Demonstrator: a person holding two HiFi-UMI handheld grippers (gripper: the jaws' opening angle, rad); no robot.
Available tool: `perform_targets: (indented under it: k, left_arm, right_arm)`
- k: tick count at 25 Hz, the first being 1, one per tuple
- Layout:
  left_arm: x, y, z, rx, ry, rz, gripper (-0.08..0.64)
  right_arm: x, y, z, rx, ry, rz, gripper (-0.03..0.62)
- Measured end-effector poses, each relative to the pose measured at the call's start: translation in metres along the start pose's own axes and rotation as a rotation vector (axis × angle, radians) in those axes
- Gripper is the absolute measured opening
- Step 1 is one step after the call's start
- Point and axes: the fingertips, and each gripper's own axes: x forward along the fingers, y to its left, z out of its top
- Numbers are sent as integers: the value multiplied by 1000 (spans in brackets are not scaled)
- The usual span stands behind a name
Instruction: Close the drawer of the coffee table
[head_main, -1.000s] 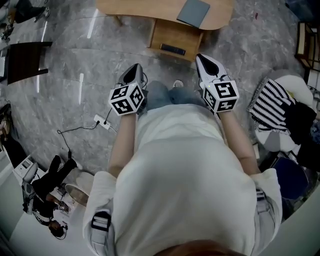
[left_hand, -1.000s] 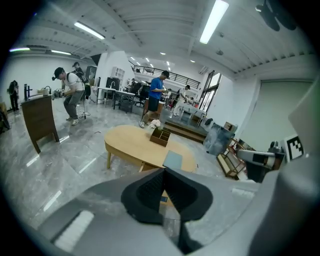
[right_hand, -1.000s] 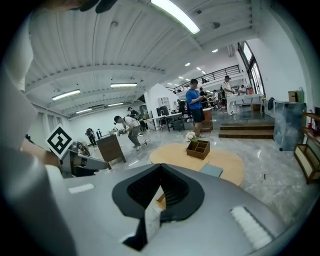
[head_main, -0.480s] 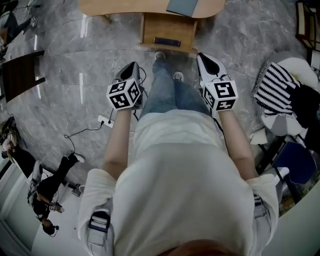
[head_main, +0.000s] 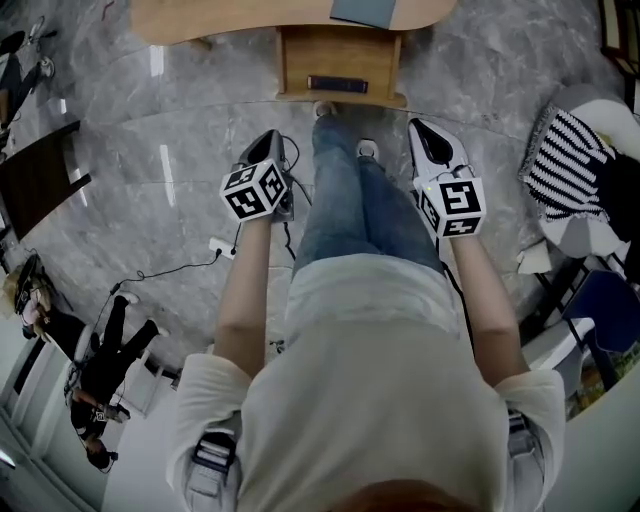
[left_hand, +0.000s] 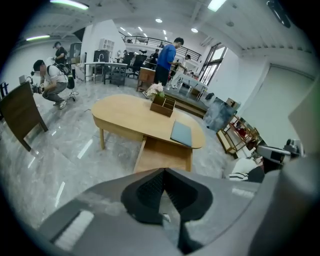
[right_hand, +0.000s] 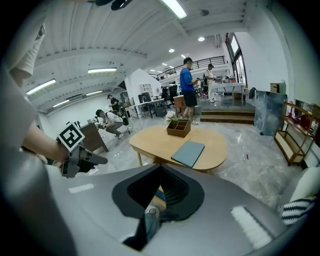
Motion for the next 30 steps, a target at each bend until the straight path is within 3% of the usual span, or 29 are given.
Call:
perform_targets:
  k: [12, 15, 25, 30]
  left_arm:
    - [105, 65, -33, 119, 109, -49, 2]
    - [139, 87, -44, 175, 136, -64, 18]
    - [211, 130, -106, 483, 310, -72, 244]
    - [238, 142, -117, 569, 340, -77, 264]
  right_arm:
    - [73, -33, -94, 45, 140, -75, 3]
    - [99, -44, -126, 66, 186, -93, 29]
    - [143, -74, -229, 11, 358, -90, 137]
    - [167, -84, -265, -58, 427, -93, 183]
